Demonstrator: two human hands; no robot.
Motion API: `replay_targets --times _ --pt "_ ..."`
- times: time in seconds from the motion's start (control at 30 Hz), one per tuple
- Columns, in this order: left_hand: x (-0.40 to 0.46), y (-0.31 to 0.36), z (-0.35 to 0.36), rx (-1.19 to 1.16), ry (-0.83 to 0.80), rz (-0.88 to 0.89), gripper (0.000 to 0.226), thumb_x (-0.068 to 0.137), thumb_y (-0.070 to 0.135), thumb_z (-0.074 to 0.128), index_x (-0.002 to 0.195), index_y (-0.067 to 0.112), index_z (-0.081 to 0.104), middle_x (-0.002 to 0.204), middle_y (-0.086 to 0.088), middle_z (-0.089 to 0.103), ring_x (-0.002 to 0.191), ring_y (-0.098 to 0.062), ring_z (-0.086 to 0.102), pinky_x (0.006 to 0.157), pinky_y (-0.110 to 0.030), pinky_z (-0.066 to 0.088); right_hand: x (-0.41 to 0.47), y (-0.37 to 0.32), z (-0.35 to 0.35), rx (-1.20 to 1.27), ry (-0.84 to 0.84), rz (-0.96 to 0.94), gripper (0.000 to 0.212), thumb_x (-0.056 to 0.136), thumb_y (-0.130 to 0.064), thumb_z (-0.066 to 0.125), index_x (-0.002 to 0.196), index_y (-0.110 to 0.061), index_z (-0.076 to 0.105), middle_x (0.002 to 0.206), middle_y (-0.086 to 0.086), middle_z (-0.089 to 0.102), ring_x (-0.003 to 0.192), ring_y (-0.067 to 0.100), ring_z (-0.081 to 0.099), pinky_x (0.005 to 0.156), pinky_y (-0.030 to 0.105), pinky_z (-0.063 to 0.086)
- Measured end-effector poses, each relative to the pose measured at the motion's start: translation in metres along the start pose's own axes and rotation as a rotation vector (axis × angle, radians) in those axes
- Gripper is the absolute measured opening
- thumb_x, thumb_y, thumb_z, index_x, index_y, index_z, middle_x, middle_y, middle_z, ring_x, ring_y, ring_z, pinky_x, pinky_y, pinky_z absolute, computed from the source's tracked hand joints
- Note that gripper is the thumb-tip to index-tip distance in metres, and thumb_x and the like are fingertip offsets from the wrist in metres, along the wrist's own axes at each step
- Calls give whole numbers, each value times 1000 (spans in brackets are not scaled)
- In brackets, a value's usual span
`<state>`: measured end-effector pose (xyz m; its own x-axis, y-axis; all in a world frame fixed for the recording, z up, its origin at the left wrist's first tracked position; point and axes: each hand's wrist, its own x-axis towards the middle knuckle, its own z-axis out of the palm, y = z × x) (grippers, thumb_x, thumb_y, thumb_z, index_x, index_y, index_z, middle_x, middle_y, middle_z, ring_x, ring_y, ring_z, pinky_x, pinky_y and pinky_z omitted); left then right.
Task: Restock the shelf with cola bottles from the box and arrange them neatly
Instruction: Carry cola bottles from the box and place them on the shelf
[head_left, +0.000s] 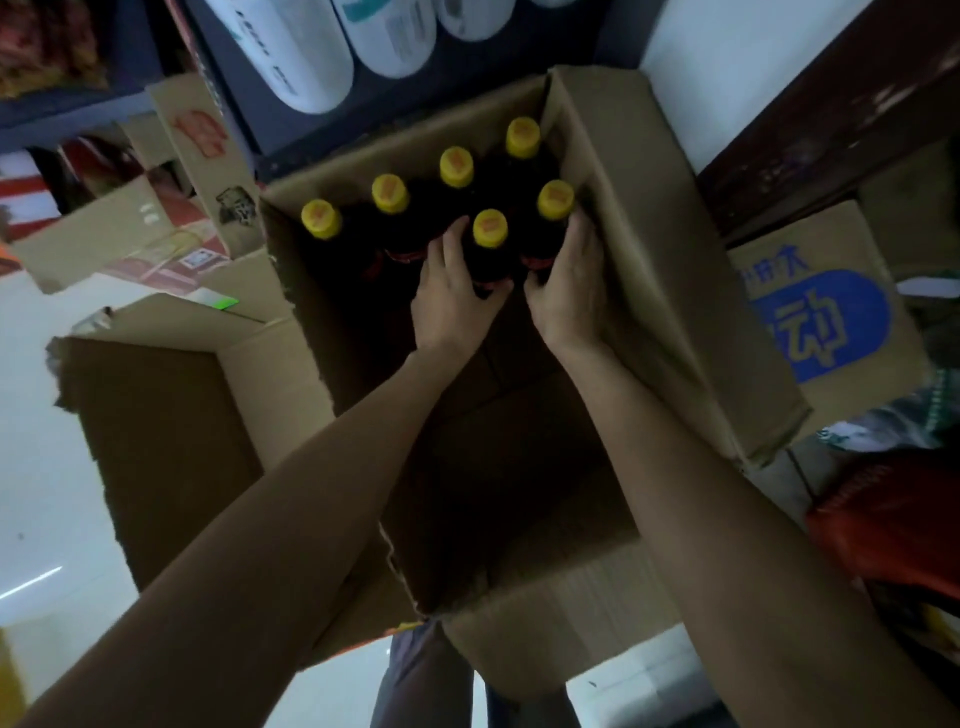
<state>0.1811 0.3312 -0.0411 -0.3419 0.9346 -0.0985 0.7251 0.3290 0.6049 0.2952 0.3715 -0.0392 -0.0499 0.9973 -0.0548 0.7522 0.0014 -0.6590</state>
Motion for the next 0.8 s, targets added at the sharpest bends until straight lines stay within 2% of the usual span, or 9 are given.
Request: replay_targets --times 0.1,0.2,0.3,0.4,0.47,0.57,0.63,0.7,0.8 --pt "2 0 11 21 75 -23 78 77 34 75 140 11 34 139 -12 43 124 -28 48 84 -40 50 3 4 5 -49 -8 5 77 81 -7 71 145 -4 29 144 15 42 135 27 39 104 29 36" --pt "2 1 13 -12 101 -56 75 78 28 76 138 8 36 136 -12 45 123 -30 50 85 -41 51 5 5 6 21 -66 -3 77 78 -5 74 142 -7 32 143 12 45 133 26 44 103 32 38" --pt "-3 -1 5 -35 84 1 73 77 25 77 136 7 39 134 -12 47 121 -28 51 87 -39 50 -4 4 1 67 -70 6 68 76 -8 76 133 -8 38 135 9 52 125 25 52 96 31 42" --pt "-16 0 -19 -59 104 118 69 75 26 79 132 8 44 128 -11 52 117 -25 53 88 -32 48 -28 -6 -17 128 5 4 69 72 -11 80 129 -8 42 130 8 56 122 24 53 90 25 41" --pt "-30 3 -43 -87 123 223 69 74 29 79 131 12 44 126 -8 53 118 -18 52 92 -26 45 -49 -20 -36 199 95 -4 69 69 -13 83 126 -5 44 127 8 55 120 21 52 93 19 39" --pt "-52 19 -89 -219 96 347 70 75 32 80 129 19 37 126 -4 52 120 -9 47 100 -23 43 -88 -44 -79 308 285 -24 72 70 -17 84 126 2 44 120 0 49 112 0 43 95 -1 28" --pt "-68 35 -118 -326 58 418 68 75 33 81 126 15 40 125 -9 53 121 -17 51 99 -35 47 -116 -60 -114 415 312 36 70 72 -22 84 127 -20 41 118 -18 44 105 -12 43 91 -2 31" --pt "-85 57 -142 -383 -4 495 66 75 32 81 124 15 41 122 -16 53 118 -27 52 95 -42 49 -145 -74 -146 504 345 68 70 71 -24 84 117 -45 35 117 -27 45 110 -14 46 92 6 38" --pt "-113 94 -167 -416 -84 607 63 73 34 81 120 18 42 120 -12 52 116 -22 52 93 -38 48 -186 -83 -186 556 469 83 80 67 -22 86 118 -56 35 122 -16 51 119 8 53 98 26 44"
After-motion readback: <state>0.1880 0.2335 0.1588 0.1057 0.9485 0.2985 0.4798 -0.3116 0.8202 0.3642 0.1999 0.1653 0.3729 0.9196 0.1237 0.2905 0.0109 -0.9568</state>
